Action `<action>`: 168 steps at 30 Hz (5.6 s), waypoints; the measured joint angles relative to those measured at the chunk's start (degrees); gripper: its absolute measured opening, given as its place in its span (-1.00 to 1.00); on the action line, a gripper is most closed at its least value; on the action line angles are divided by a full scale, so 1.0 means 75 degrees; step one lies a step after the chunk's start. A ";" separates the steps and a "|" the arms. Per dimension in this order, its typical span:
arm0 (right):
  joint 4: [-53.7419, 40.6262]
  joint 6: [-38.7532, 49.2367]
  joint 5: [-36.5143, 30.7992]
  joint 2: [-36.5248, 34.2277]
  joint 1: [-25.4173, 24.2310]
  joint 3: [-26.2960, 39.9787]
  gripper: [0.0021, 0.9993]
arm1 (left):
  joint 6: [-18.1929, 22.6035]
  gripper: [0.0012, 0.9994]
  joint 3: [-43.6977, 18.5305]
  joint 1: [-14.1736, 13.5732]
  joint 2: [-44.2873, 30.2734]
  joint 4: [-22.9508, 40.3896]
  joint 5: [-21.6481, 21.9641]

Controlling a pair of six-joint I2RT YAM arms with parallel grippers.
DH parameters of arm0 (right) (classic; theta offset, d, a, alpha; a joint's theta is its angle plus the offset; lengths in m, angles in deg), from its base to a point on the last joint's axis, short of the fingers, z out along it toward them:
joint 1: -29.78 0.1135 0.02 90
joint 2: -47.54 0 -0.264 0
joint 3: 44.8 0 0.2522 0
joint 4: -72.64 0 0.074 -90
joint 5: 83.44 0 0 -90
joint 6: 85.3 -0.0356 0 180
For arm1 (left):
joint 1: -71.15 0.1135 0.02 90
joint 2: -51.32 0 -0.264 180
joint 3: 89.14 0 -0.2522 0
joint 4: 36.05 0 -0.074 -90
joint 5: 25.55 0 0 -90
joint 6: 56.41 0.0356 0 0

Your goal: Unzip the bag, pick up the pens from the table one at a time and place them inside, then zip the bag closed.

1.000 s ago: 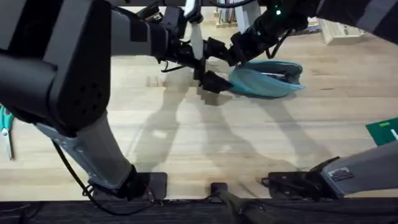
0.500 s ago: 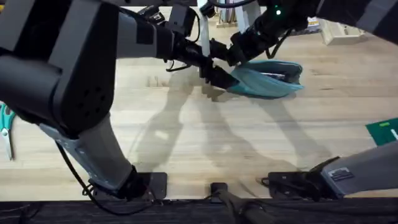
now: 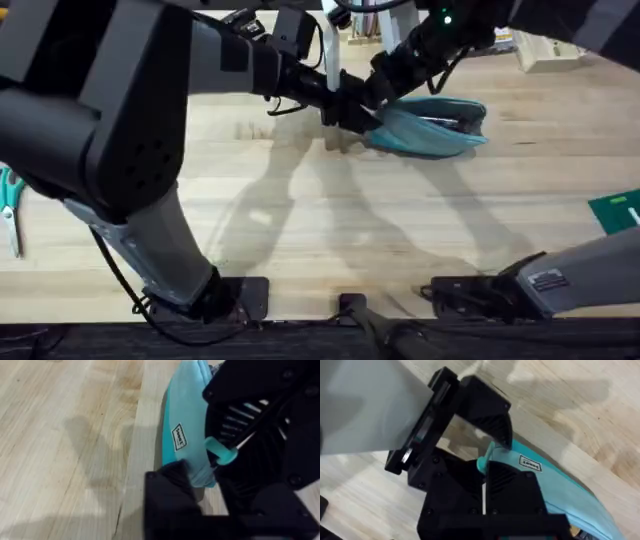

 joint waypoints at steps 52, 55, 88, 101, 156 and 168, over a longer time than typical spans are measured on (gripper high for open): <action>-0.0673 0.0340 0.0350 0.0455 -0.2860 -0.0047 -0.94 | -0.0047 -0.91 -0.0019 -0.0160 0.0000 -0.0137 -0.0043; -0.0697 0.0432 0.0243 0.0455 -0.3289 -0.0047 -0.94 | -0.0050 -0.91 -0.0019 -0.0160 0.0000 -0.0108 -0.0022; 0.0903 0.0587 0.0429 0.0721 -0.5948 -0.2101 -0.94 | -0.0050 -0.92 -0.0010 -0.0192 0.0000 0.0501 0.0028; 0.0409 0.0907 0.1323 0.2865 -0.5338 -0.2107 0.99 | -0.0047 -0.92 0.0002 -0.0146 0.0000 0.0519 0.0144; -0.1355 0.1619 -0.0178 0.6298 -0.2212 -0.2110 1.00 | -0.0047 0.97 0.0002 -0.0067 0.0047 0.0045 0.0415; -0.1358 0.1619 -0.0178 0.6299 -0.2212 -0.2110 1.00 | -0.0247 0.97 0.0005 -0.0067 0.2672 0.1565 0.1842</action>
